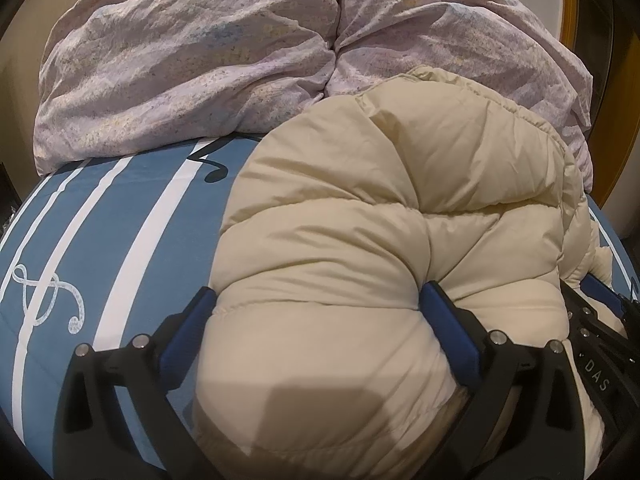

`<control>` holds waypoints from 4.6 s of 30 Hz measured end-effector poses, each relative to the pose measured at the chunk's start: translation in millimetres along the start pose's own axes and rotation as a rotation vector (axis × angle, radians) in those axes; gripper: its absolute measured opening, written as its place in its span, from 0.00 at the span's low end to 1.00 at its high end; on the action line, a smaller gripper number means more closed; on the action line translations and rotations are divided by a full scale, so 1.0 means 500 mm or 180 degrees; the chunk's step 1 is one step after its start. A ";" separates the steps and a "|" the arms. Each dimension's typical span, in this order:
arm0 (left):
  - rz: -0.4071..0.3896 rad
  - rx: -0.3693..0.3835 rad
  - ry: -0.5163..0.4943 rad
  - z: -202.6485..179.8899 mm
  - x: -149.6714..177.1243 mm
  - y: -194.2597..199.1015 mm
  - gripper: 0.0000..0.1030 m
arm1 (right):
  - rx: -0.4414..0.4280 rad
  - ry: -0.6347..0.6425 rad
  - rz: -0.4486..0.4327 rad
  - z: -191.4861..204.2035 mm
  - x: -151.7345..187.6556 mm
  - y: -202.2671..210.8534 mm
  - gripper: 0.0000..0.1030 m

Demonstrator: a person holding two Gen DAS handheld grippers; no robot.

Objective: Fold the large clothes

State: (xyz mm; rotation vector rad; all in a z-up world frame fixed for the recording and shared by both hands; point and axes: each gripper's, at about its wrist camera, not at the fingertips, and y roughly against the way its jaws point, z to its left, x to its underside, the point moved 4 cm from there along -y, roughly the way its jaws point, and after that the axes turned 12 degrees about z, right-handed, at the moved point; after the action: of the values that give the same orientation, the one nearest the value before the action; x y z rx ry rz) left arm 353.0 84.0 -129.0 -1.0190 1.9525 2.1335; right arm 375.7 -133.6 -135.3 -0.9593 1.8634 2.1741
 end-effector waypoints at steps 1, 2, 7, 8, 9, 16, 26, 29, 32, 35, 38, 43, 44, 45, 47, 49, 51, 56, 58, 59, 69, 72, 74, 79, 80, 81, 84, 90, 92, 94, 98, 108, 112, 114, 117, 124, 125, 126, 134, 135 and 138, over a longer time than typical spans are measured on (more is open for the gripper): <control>-0.0003 -0.0003 0.0001 0.000 0.000 0.001 0.98 | 0.0002 0.0002 -0.0003 0.000 0.000 0.000 0.55; -0.0004 -0.0005 0.0000 0.001 -0.001 0.000 0.98 | -0.0002 0.0002 -0.0004 -0.001 0.000 0.000 0.55; 0.0001 -0.0003 0.0001 0.000 0.000 0.000 0.98 | -0.0014 -0.0004 -0.0004 -0.003 -0.001 0.000 0.55; 0.0002 -0.0002 0.0002 0.001 0.000 0.000 0.98 | -0.0021 -0.0008 -0.0004 -0.003 -0.001 0.000 0.55; 0.0001 -0.0001 0.0003 0.001 0.000 0.000 0.98 | -0.0028 -0.0011 -0.0006 -0.003 -0.001 0.000 0.55; -0.0002 -0.0022 -0.0008 -0.001 0.000 0.000 0.98 | -0.0058 -0.0030 -0.0010 -0.003 -0.001 -0.001 0.55; -0.0003 -0.0052 -0.0019 -0.002 0.000 -0.001 0.98 | -0.0133 -0.0085 -0.0007 -0.005 0.000 -0.004 0.55; -0.0001 -0.0051 -0.0018 -0.002 0.000 -0.001 0.98 | -0.0144 -0.0094 -0.0004 -0.004 0.000 -0.006 0.55; 0.0002 -0.0048 -0.0017 -0.003 0.000 -0.002 0.98 | -0.0139 -0.0094 -0.0007 -0.004 0.000 -0.006 0.55; 0.0003 -0.0050 -0.0017 -0.003 0.000 -0.002 0.98 | -0.0151 -0.0099 -0.0007 -0.005 0.000 -0.007 0.55; 0.0002 -0.0048 -0.0017 -0.003 0.000 -0.002 0.98 | -0.0168 -0.0113 -0.0003 -0.005 0.001 -0.008 0.55; -0.0010 -0.0029 0.0002 -0.001 0.001 -0.001 0.98 | -0.0104 -0.0103 -0.0022 -0.003 0.001 -0.006 0.55; -0.0013 -0.0026 0.0006 -0.001 0.002 0.000 0.98 | -0.0097 -0.0101 -0.0023 -0.002 0.002 -0.006 0.55; -0.0015 -0.0021 0.0010 -0.001 0.002 0.001 0.98 | -0.0093 -0.0101 -0.0024 -0.002 0.002 -0.005 0.55; -0.0014 0.0012 0.0026 0.001 0.004 0.002 0.98 | -0.0103 -0.0104 -0.0020 -0.002 0.003 -0.005 0.55; -0.0002 0.0082 0.0054 0.004 0.003 0.001 0.98 | -0.0129 -0.0115 -0.0003 -0.001 0.003 -0.006 0.55; 0.0012 0.0138 0.0087 0.007 0.004 0.001 0.98 | -0.0171 -0.0128 0.0029 -0.003 0.004 -0.004 0.55; 0.0031 0.0254 0.0120 0.015 0.008 0.010 0.98 | -0.0381 -0.0117 0.0215 -0.013 0.001 0.007 0.60; 0.0050 0.0263 0.0101 0.018 0.010 0.019 0.98 | -0.0557 -0.0103 0.0328 -0.019 -0.006 0.023 0.70; 0.0068 0.0274 0.0077 0.019 0.010 0.025 0.98 | -0.0610 -0.0114 0.0350 -0.022 -0.007 0.031 0.74; 0.0090 0.0453 0.0138 0.109 -0.022 0.127 0.97 | -0.1248 -0.0681 0.0657 -0.124 -0.002 0.091 0.92; 0.0342 0.0652 0.0305 0.149 -0.024 0.115 0.97 | -0.1607 -0.1005 0.0926 -0.149 0.020 0.066 0.92; 0.0492 0.0762 0.0335 0.158 -0.020 0.100 0.97 | -0.1781 -0.1135 0.1064 -0.159 0.032 0.047 0.92; 0.0790 0.1069 0.0416 0.161 -0.011 0.063 0.96 | -0.2235 -0.1361 0.1384 -0.159 0.051 -0.001 0.92; 0.0824 0.1129 0.0440 0.161 -0.010 0.057 0.96 | -0.2335 -0.1383 0.1440 -0.154 0.053 -0.009 0.93; 0.0846 0.1167 0.0457 0.161 -0.009 0.055 0.96 | -0.2417 -0.1390 0.1489 -0.147 0.056 -0.017 0.93; 0.0933 0.1278 0.0509 0.162 -0.010 0.042 0.96 | -0.2517 -0.1340 0.1625 -0.126 0.061 -0.034 0.94; 0.1051 0.1495 0.0636 0.168 -0.007 0.022 0.97 | -0.2766 -0.1278 0.1678 -0.093 0.056 -0.048 0.96; 0.1096 0.1600 0.0707 0.169 -0.005 0.015 0.97 | -0.2803 -0.1239 0.1686 -0.082 0.053 -0.052 0.96; 0.1137 0.1718 0.0759 0.168 -0.004 0.009 0.97 | -0.2836 -0.1230 0.1682 -0.078 0.051 -0.053 0.95; 0.1223 0.1943 0.0803 0.155 0.002 0.000 0.97 | -0.2892 -0.1249 0.1676 -0.076 0.050 -0.057 0.91; 0.1335 0.2178 0.0842 0.116 0.005 -0.018 0.83 | -0.3070 -0.1271 0.1713 -0.065 0.042 -0.069 0.64; 0.1174 0.2148 0.0879 0.132 -0.017 0.005 0.57 | -0.3211 -0.1196 0.1580 -0.048 0.010 -0.057 0.46; 0.1079 0.2127 0.0890 0.143 -0.034 0.018 0.51 | -0.3240 -0.1109 0.1517 -0.033 -0.014 -0.054 0.40; 0.0900 0.2038 0.0897 0.167 -0.067 0.040 0.46 | -0.3273 -0.0951 0.1445 0.000 -0.054 -0.054 0.37; 0.0653 0.1808 0.1030 0.249 -0.123 0.070 0.45 | -0.3297 -0.0612 0.1389 0.082 -0.125 -0.073 0.36; 0.0636 0.1778 0.1038 0.257 -0.128 0.070 0.45 | -0.3299 -0.0585 0.1394 0.090 -0.128 -0.075 0.36; 0.0613 0.1732 0.1039 0.266 -0.135 0.071 0.45 | -0.3300 -0.0560 0.1401 0.099 -0.134 -0.080 0.36; 0.0544 0.1459 0.0926 0.291 -0.181 0.059 0.45 | -0.3228 -0.0473 0.1349 0.124 -0.147 -0.085 0.36; 0.0541 0.1414 0.0900 0.292 -0.185 0.053 0.45 | -0.3199 -0.0483 0.1345 0.123 -0.145 -0.088 0.36; 0.0634 0.1248 0.0871 0.290 -0.184 0.028 0.46 | -0.3013 -0.0483 0.1430 0.135 -0.131 -0.100 0.40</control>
State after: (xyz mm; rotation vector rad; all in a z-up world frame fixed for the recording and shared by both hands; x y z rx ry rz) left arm 357.9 247.3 -74.6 -1.1229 2.5631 1.6517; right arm 425.7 -39.9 -140.5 -0.4239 0.9791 3.3800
